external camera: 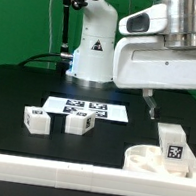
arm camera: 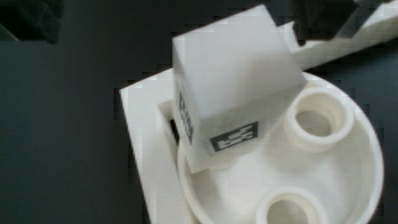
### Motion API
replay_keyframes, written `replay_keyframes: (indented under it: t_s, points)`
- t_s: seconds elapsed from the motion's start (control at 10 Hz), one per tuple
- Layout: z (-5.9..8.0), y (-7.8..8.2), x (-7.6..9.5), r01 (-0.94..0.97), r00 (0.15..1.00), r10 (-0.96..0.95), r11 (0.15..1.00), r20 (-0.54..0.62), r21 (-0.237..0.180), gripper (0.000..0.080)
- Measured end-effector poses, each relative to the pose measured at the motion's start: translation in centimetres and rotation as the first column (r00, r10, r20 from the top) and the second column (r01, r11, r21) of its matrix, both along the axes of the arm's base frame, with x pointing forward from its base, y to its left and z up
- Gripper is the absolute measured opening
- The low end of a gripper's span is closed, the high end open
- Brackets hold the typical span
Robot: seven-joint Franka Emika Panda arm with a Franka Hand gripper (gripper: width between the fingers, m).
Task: Assemble stool
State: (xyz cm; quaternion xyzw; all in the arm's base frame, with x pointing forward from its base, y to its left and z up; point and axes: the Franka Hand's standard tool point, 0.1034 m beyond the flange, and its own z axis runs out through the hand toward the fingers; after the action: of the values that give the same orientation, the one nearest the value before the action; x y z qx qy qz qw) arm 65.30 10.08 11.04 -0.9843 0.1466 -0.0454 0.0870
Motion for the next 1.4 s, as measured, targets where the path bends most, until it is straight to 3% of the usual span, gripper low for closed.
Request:
replay_keyframes:
  t_s: [0.2,0.4,0.8,1.1,1.4]
  points:
    - [0.23,-0.07,0.02,-0.235,0.972,0.236,0.970,0.013,-0.056,0.0649]
    - [0.47,0.37,0.15,-0.442,0.895,0.447,0.889,0.012,-0.115,0.0649]
    - [0.40,-0.25,0.20,-0.642,0.759,0.651,0.752,0.016,-0.152,0.0649]
    - [0.10,-0.18,0.00,-0.862,0.470,0.882,0.452,-0.028,-0.228,0.0649]
    - [-0.06,-0.33,-0.30,-0.945,0.247,0.966,0.223,-0.075,-0.239,0.0649]
